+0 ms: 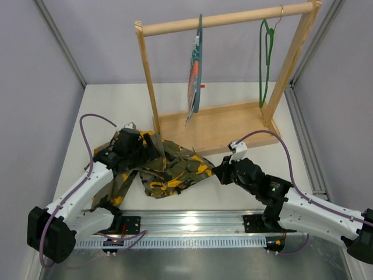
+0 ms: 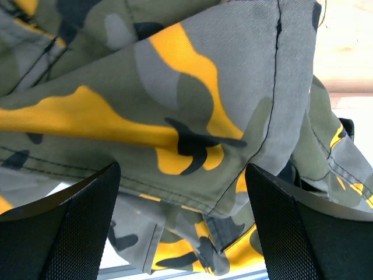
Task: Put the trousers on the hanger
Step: Fold the trousers
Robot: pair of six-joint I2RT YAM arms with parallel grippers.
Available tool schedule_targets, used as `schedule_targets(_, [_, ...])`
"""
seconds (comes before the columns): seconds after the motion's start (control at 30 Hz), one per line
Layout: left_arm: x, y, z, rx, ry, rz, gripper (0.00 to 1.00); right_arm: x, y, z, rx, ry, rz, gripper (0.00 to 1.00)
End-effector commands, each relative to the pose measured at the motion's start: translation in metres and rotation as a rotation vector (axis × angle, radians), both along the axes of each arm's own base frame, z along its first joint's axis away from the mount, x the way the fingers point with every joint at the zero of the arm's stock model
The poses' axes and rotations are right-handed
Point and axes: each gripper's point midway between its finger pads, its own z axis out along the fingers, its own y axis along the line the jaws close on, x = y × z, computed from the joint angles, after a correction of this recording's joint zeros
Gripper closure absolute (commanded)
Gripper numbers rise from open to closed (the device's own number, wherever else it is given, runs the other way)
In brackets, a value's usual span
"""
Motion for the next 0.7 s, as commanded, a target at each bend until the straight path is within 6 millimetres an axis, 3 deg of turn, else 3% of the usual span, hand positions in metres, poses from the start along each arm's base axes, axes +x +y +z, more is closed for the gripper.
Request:
schedule_targets(0.0, [0.014,-0.021,0.011,-0.09,-0.044,-0.042,0.12,0.0,-0.011,-0.001,-0.026,-0.006,-0.029,0.96])
schedule_targets(0.17, [0.015,-0.038,0.011,-0.16,-0.027,-0.08,0.12,-0.002,-0.005,0.01,-0.02,-0.005,0.006,0.96])
schedule_targets(0.37, [0.013,-0.019,0.01,-0.083,-0.029,-0.008,0.12,-0.012,0.027,0.016,0.017,0.003,0.168,0.96])
schedule_targets(0.5, [0.018,-0.013,0.012,-0.045,-0.034,0.015,0.12,-0.011,0.052,0.036,0.069,-0.011,0.24,0.96])
schedule_targets(0.53, [0.019,-0.013,0.011,-0.034,-0.03,0.011,0.12,-0.011,0.061,0.054,0.101,-0.024,0.269,0.96])
schedule_targets(0.6, [0.021,-0.014,0.007,-0.02,-0.015,-0.005,0.13,-0.009,0.076,0.061,0.108,-0.009,0.309,0.96])
schedule_targets(0.63, [0.023,-0.014,0.007,-0.01,-0.018,-0.005,0.14,-0.01,0.086,0.082,0.143,-0.023,0.342,0.96])
schedule_targets(0.67, [0.024,-0.012,0.007,0.006,-0.019,-0.013,0.14,-0.009,0.093,0.087,0.153,-0.019,0.355,0.96])
